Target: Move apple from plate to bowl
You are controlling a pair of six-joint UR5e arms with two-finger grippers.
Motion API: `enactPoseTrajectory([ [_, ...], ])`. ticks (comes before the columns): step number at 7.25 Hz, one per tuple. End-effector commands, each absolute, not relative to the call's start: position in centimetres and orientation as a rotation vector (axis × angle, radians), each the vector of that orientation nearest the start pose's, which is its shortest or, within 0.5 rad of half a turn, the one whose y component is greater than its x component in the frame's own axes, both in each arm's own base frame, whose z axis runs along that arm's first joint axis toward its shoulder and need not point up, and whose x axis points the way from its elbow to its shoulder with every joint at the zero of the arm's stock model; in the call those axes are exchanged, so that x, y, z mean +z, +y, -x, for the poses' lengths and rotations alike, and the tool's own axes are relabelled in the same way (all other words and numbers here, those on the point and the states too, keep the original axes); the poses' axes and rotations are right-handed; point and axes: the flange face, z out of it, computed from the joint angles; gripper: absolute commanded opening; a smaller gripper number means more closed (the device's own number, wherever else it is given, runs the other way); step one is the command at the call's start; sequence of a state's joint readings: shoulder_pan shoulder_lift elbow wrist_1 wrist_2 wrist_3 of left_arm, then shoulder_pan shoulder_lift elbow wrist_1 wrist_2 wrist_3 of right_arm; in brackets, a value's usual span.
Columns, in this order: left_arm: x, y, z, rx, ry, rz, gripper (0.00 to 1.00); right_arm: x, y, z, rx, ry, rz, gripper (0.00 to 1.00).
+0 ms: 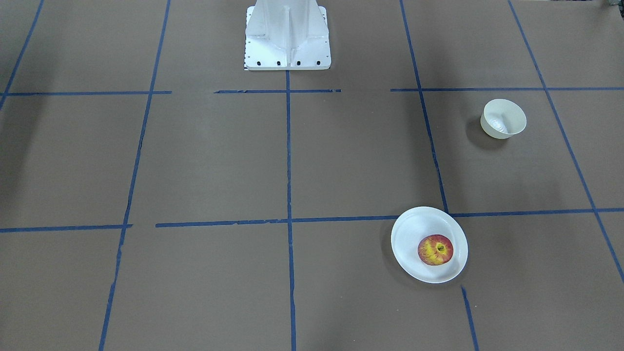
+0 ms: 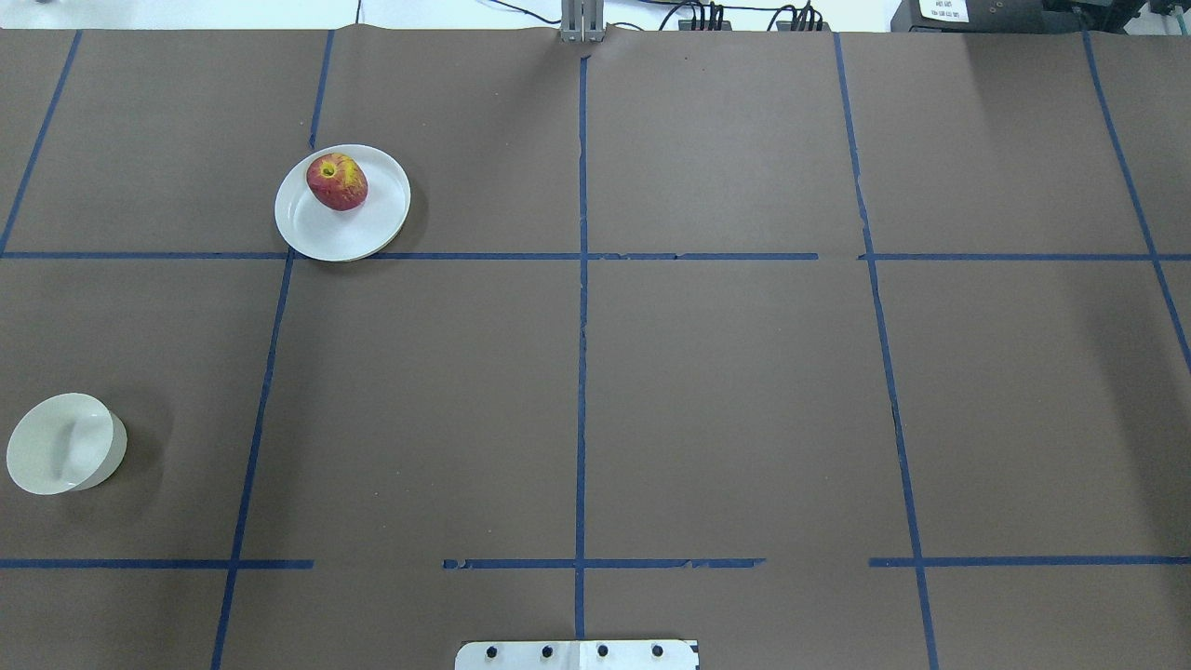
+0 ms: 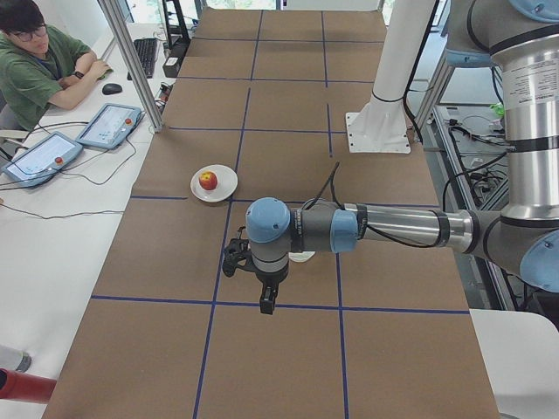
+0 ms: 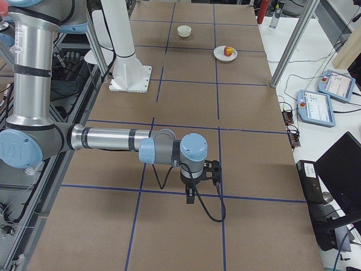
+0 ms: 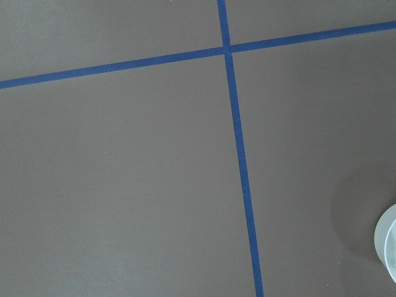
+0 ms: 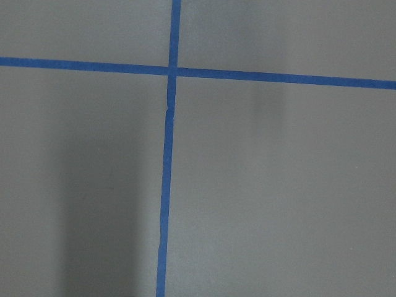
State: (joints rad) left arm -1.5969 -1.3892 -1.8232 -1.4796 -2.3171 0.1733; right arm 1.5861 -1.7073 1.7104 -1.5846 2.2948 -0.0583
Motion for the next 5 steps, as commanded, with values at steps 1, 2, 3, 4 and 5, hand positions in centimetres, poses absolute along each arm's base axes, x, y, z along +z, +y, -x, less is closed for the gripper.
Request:
enactPoseTrajectory([
  [1,63.0,-41.4,7.6,0.131,0.746,-0.053,1.0,65.8,-43.2,-7.4,-0.037,-0.724,-0.016,1.0],
  [2,62.7,-41.6,7.6,0.139,0.743,-0.064,1.0,65.8,-43.2,-7.4,-0.037,-0.724,-0.016,1.0],
  [3,63.0,-42.0,7.6,0.151,0.742,-0.093,1.0,65.8,-43.2,-7.4,-0.037,-0.724,-0.016,1.0],
  [4,62.3,-42.7,7.6,0.182,0.732,-0.189,1.0,65.8,-43.2,-7.4,-0.037,-0.724,-0.016,1.0],
  [5,61.9,-42.9,7.4,0.167,0.733,-0.197,1.0,65.8,-43.2,-7.4,-0.037,-0.724,-0.016,1.0],
])
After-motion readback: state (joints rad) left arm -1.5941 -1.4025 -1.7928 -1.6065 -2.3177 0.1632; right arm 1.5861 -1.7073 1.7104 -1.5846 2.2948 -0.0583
